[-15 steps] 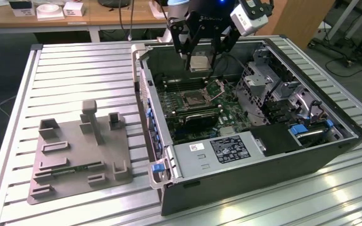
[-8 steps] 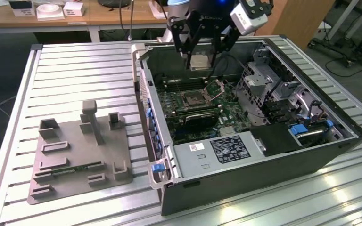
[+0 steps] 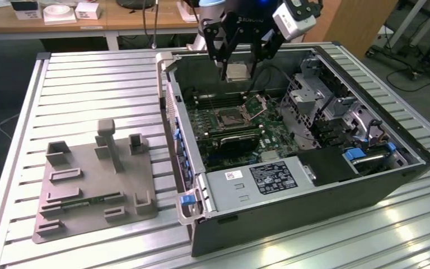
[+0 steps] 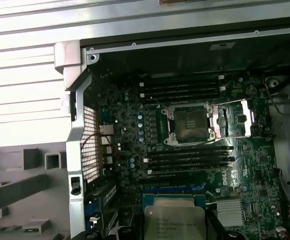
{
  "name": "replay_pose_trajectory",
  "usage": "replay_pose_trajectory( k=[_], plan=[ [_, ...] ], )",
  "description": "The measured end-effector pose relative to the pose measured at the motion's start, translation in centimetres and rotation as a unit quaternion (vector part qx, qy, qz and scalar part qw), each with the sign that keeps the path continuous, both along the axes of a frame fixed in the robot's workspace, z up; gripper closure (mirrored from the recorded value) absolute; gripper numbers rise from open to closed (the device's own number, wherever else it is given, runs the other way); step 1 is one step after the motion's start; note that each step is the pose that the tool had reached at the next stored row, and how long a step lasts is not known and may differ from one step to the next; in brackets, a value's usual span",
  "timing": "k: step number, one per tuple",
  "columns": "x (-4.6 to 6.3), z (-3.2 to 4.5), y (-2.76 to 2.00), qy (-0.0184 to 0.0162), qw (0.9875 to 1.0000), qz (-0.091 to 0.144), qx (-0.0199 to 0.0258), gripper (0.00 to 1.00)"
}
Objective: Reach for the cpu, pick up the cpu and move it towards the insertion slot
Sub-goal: 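Pick up the cpu and move it towards the insertion slot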
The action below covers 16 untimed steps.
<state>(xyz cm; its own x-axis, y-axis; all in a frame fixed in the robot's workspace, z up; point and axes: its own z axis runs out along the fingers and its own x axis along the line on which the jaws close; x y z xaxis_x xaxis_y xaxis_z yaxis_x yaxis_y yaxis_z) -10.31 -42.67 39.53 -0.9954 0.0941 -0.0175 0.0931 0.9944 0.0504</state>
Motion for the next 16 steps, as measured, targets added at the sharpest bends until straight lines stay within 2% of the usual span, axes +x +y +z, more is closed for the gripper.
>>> replay_pose_trajectory(
  k=[8,16],
  plan=[
    [0.0,-0.12,1.63,0.0000,1.0000,0.000,0.0000,0.45],
    [0.0,-0.22,2.94,0.0000,1.0000,0.000,0.0000,0.45]
  ],
)
